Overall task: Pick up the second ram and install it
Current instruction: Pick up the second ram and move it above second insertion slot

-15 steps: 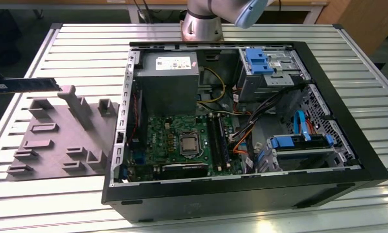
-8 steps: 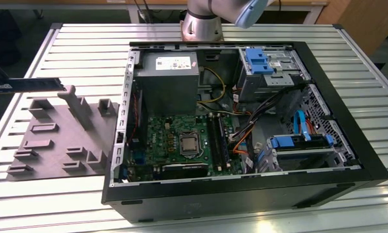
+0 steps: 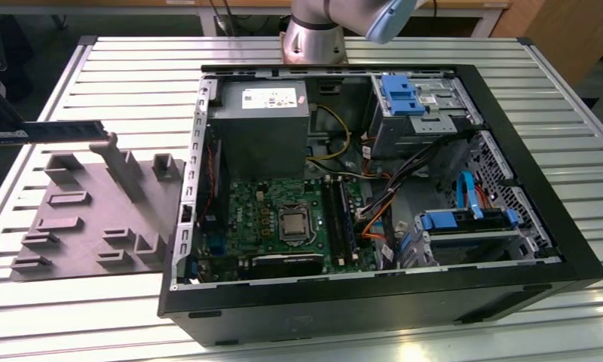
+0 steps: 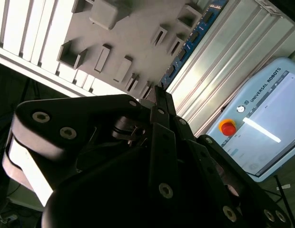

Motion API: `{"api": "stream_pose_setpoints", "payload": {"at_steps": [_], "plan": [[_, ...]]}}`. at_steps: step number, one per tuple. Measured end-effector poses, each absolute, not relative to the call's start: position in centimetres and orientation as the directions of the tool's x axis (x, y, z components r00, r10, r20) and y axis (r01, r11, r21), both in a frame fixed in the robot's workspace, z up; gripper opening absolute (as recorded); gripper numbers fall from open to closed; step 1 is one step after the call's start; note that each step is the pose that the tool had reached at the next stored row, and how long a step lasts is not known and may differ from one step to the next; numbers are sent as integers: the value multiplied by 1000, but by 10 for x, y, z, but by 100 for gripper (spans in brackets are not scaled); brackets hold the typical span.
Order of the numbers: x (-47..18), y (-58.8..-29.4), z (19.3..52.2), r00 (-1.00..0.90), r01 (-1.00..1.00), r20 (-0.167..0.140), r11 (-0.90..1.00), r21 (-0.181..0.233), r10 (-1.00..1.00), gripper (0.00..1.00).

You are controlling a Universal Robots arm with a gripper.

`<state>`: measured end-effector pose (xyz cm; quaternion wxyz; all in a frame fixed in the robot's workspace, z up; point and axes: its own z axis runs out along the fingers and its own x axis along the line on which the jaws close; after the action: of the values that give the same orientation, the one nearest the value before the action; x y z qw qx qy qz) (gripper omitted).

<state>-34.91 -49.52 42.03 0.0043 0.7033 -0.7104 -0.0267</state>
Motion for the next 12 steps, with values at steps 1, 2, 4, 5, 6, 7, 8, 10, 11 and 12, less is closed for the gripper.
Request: {"api": "stream_pose_setpoints", "payload": {"at_steps": [1,2,4,5,6,7,8,10,11,12], "plan": [[-348,-495,420,-11,-999,-31,9,44,-999,11],[-347,-495,420,-11,-999,-31,9,44,-999,11],[-345,-495,420,-11,-999,-31,9,44,-999,11],[-344,-495,420,-11,-999,-31,9,44,-999,11],[-343,-495,420,-11,-999,-31,9,44,-999,11],[-342,-495,420,-11,-999,-31,9,44,-999,11],[-341,-495,420,-11,-999,-31,9,44,-999,11],[-340,-495,420,-11,-999,-31,9,44,-999,11],[-339,-495,420,-11,-999,-31,9,44,-999,11],[-338,-495,420,-11,-999,-31,9,44,-999,11]]}}
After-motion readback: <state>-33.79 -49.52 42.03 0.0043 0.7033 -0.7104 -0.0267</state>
